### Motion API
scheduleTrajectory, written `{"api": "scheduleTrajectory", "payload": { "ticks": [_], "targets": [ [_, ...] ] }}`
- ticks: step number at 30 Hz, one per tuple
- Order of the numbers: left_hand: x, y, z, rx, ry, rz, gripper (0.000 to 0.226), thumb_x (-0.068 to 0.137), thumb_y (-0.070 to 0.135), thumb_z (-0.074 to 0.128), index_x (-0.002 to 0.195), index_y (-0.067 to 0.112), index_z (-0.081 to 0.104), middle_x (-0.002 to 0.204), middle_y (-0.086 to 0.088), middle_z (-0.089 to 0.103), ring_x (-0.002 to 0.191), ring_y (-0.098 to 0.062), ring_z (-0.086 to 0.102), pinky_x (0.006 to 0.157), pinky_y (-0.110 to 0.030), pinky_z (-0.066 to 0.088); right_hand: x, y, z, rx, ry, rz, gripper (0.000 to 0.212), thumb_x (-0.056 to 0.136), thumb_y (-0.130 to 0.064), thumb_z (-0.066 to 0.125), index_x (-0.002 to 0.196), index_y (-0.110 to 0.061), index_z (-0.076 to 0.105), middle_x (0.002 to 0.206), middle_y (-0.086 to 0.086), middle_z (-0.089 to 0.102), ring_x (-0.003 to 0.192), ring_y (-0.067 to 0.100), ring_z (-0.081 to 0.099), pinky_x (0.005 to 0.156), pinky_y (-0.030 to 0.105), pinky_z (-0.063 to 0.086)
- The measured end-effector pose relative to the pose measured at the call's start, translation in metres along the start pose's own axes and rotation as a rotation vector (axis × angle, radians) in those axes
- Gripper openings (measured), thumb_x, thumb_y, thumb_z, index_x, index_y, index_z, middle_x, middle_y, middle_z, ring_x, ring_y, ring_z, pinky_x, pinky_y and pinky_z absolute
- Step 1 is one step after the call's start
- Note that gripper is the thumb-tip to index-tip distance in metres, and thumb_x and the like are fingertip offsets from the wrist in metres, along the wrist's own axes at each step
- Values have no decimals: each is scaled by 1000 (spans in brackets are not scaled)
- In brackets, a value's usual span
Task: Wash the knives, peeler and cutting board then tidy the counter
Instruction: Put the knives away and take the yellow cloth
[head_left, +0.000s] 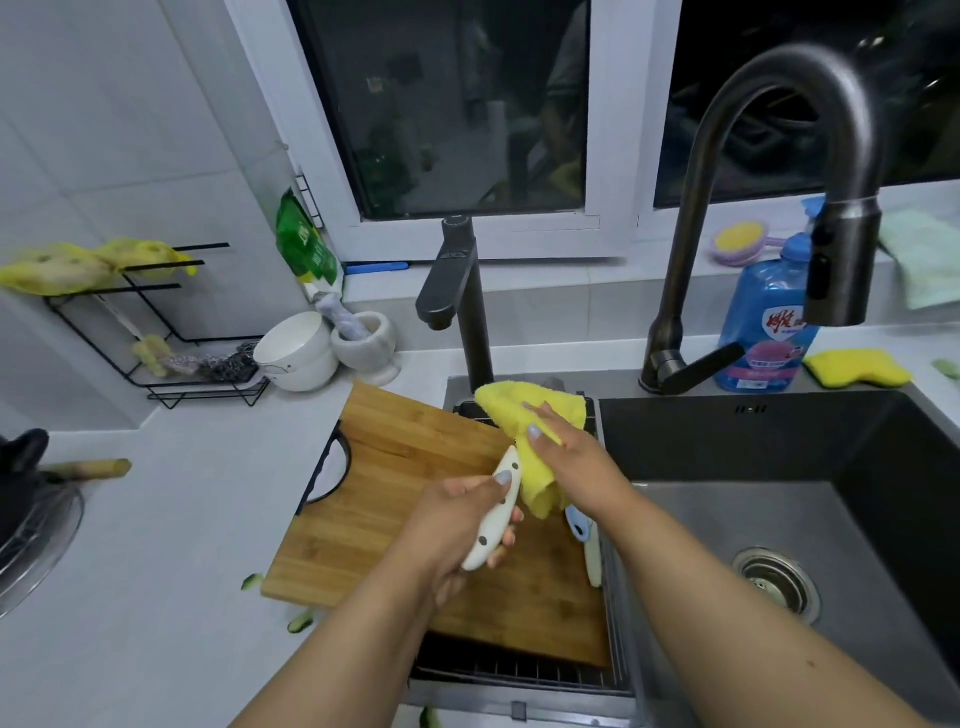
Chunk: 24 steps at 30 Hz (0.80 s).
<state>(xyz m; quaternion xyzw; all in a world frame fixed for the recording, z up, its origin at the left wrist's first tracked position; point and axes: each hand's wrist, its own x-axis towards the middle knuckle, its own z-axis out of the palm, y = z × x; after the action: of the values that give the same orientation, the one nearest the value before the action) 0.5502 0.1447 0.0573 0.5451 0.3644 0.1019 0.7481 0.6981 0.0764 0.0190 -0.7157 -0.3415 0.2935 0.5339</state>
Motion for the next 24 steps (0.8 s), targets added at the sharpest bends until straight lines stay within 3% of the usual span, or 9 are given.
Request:
{"api": "scheduleTrajectory", "payload": {
  "ticks": [12,17,21,24],
  "targets": [
    [-12,2,-9,33,-7,-1,22,93,13,59,104,-6,62,68,-15,61,46,-19,50,33,-20,35,11,-2,-2,-208,59,56,47,101,-39,35,147,-32,29,157,-6,22,142,20,28,109,33,29],
    [-7,8,-10,16,52,27,22,94,14,58,102,-6,62,68,-13,61,46,-18,50,34,-20,35,6,3,5,-83,40,108,48,100,-42,39,146,-31,33,152,-1,36,135,22,40,111,39,34],
    [-5,14,-12,12,25,39,20,94,14,59,99,-5,62,68,-15,60,45,-19,49,33,-19,35,7,1,5,94,142,160,50,98,-46,40,145,-28,40,140,4,51,123,23,51,106,42,42],
    [-6,17,-12,18,-11,43,19,93,14,59,102,-3,62,69,-14,60,47,-19,49,33,-19,35,15,-3,-4,10,198,165,51,99,-46,38,146,-25,38,140,7,49,124,27,51,104,43,43]
  ]
}}
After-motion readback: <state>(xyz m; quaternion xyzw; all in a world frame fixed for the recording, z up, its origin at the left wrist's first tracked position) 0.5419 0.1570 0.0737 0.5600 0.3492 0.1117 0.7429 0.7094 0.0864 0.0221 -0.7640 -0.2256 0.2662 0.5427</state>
